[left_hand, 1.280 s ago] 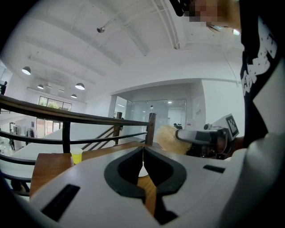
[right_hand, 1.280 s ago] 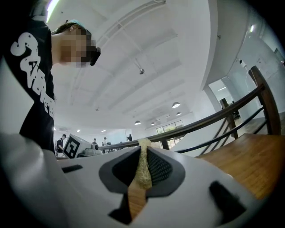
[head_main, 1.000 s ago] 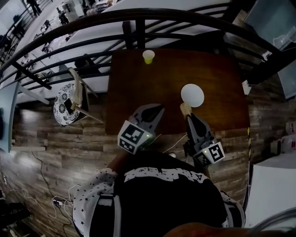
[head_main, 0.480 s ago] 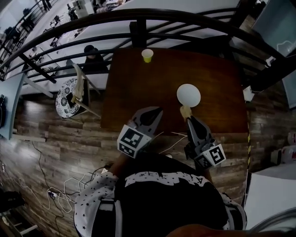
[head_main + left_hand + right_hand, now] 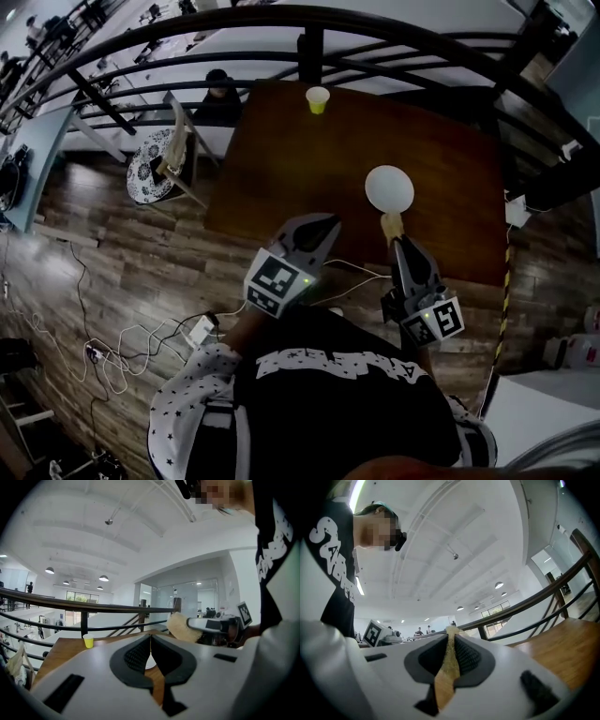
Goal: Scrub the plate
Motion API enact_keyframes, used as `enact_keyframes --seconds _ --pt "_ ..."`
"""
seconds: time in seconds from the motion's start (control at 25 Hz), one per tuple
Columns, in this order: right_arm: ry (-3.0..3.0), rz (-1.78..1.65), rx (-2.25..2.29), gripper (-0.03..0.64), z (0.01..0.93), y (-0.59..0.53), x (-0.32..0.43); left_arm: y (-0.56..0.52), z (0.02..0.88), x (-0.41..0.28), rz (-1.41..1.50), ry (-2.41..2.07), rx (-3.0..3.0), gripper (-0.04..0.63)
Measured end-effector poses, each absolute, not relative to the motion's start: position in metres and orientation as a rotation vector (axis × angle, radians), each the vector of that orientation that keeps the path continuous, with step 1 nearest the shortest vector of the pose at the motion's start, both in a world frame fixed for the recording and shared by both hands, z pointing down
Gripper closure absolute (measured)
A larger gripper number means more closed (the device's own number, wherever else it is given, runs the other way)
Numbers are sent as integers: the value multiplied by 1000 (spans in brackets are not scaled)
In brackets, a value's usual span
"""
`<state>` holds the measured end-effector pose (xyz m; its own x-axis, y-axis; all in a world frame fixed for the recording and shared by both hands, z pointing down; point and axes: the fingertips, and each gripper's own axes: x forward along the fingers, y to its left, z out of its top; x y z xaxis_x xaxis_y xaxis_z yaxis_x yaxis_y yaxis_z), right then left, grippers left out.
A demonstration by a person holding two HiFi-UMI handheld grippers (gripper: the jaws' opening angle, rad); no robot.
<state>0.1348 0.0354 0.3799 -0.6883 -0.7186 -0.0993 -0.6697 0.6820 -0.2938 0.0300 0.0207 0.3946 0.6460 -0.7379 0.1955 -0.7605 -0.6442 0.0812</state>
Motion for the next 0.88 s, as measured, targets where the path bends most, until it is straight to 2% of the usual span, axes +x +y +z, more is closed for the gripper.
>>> enact_keyframes --seconds 0.48,0.88 --pt "2686 -368 -1081 568 393 28 142 26 401 29 266 -1303 2670 580" --pt "2685 -321 -1183 568 383 -1 148 -25 402 48 185 -1204 2716 580"
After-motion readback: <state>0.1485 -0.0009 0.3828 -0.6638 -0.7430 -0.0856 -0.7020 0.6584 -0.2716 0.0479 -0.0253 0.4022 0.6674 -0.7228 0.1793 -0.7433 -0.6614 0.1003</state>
